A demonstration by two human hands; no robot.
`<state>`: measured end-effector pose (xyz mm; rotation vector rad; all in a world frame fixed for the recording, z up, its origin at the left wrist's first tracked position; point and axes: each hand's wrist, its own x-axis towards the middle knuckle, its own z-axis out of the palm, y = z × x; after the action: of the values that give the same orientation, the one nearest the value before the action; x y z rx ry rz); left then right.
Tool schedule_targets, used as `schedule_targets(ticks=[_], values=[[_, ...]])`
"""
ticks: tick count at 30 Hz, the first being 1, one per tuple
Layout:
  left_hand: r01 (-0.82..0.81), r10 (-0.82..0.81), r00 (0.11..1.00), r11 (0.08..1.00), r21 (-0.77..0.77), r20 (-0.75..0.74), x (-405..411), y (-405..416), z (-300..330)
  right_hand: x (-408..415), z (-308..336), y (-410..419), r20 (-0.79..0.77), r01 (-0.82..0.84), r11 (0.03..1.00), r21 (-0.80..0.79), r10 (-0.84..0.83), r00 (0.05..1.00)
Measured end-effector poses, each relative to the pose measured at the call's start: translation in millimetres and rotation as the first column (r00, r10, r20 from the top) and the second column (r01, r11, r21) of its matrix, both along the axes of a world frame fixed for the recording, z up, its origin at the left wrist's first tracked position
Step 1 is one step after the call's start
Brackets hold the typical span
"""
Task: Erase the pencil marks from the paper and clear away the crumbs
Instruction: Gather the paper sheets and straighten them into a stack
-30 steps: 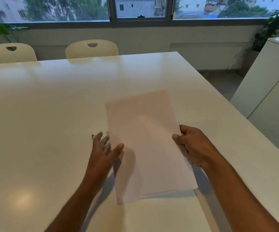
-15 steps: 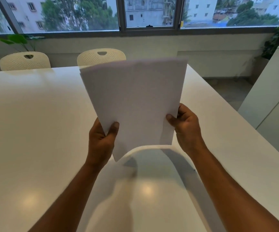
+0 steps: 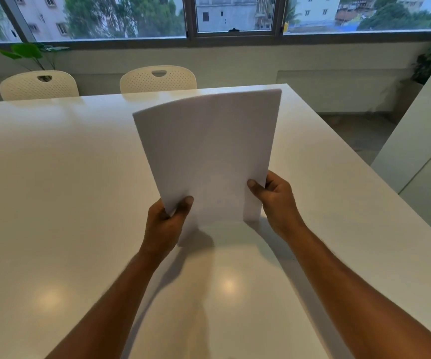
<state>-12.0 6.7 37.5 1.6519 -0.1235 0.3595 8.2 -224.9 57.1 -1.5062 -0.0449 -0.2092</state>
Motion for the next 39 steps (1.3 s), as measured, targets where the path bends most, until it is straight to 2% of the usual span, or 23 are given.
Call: schedule_targets(ticks=[2,4,6,8,9,10,11,12,13,14,15,16,20,24,26,27,29,31,32,34,38,39], values=[[-0.002,0.001,1.000,0.996,0.090,0.005,-0.2,-2.6,-0.6,1.0,-4.4,-0.1,-0.038,-0.004,1.000,-0.015,0.003,0.999],[-0.075,0.077,0.997,0.990,0.118,-0.009,0.9,-3.0,6.7,3.3,1.3,-2.1,-0.031,0.009,0.999,-0.048,-0.011,0.999],[-0.185,0.181,0.982,0.976,0.118,0.046,3.8,1.9,18.3,5.8,7.1,-6.1,-0.015,0.122,0.985,-0.118,-0.125,0.992],[-0.267,0.264,0.961,0.963,0.033,0.078,7.1,11.8,29.7,1.7,0.9,-7.4,0.018,0.301,0.901,-0.312,-0.311,0.950],[-0.295,0.297,0.952,0.955,-0.034,0.071,8.6,16.5,35.0,-4.4,-7.6,-3.1,0.045,0.332,0.839,-0.431,-0.347,0.937],[-0.321,0.326,0.943,0.943,-0.089,0.059,10.5,21.4,38.7,-14.6,-18.0,7.6,0.058,0.286,0.782,-0.554,-0.307,0.950],[-0.343,0.351,0.935,0.932,-0.117,0.055,12.3,25.1,41.7,-27.5,-26.7,23.9,0.038,0.150,0.704,-0.694,-0.173,0.984],[-0.364,0.373,0.926,0.923,-0.122,0.062,13.6,27.0,44.6,-39.6,-36.7,43.8,-0.004,-0.024,0.588,-0.809,0.034,0.999],[-0.381,0.391,0.918,0.916,-0.121,0.065,14.2,28.3,46.6,-50.5,-48.8,64.3,-0.067,-0.160,0.422,-0.892,0.228,0.971],[-0.391,0.400,0.914,0.912,-0.120,0.066,14.6,28.8,48.2,-61.0,-55.4,83.7,-0.118,-0.216,0.254,-0.943,0.350,0.929],[-0.396,0.405,0.912,0.911,-0.118,0.065,14.1,29.3,48.5,-68.1,-61.5,97.7,-0.164,-0.239,0.149,-0.959,0.394,0.904],[-0.399,0.407,0.911,0.910,-0.112,0.063,13.1,30.0,48.7,-70.3,-66.2,102.9,-0.172,-0.229,0.101,-0.968,0.396,0.902],[-0.419,0.423,0.906,0.903,-0.098,0.026,1.9,39.6,46.5,-43.9,-75.9,72.7,-0.022,-0.055,0.089,-0.994,0.337,0.941],[-0.440,0.437,0.898,0.894,-0.079,-0.056,-16.8,52.6,39.3,-16.3,-74.9,-0.3,-0.010,-0.010,-0.020,-1.000,0.025,1.000],[-0.444,0.436,0.894,0.894,-0.066,-0.106,-25.7,58.9,34.3,-9.2,-68.0,-18.8,0.041,0.031,-0.063,-0.998,-0.169,0.985],[-0.443,0.433,0.892,0.895,-0.058,-0.127,-29.0,60.2,32.6,-5.6,-65.5,-16.6,0.057,0.047,-0.062,-0.997,-0.176,0.983],[-0.436,0.425,0.891,0.899,-0.037,-0.161,-32.9,60.9,30.5,2.2,-66.3,4.2,0.119,0.119,0.019,-0.993,-0.001,0.993],[-0.409,0.400,0.897,0.913,-0.008,-0.188,-35.2,59.0,30.0,8.0,-66.1,36.3,0.070,0.056,0.076,-0.996,0.199,0.977],[-0.388,0.381,0.903,0.922,0.007,-0.200,-36.2,57.8,30.0,11.8,-64.8,45.4,0.001,-0.013,0.057,-0.998,0.248,0.969],[-0.351,0.346,0.910,0.936,0.020,-0.228,-39.5,56.6,28.3,21.9,-56.4,40.4,-0.115,-0.105,-0.057,-0.993,0.221,0.969],[-0.279,0.272,0.916,0.960,0.019,-0.296,-49.3,55.2,21.8,39.3,-61.2,-30.5,-0.059,-0.062,-0.216,-0.974,-0.020,0.998],[-0.264,0.257,0.913,0.964,0.022,-0.318,-52.1,55.7,18.6,41.4,-60.3,-48.8,-0.065,-0.086,-0.223,-0.971,-0.097,0.993]])
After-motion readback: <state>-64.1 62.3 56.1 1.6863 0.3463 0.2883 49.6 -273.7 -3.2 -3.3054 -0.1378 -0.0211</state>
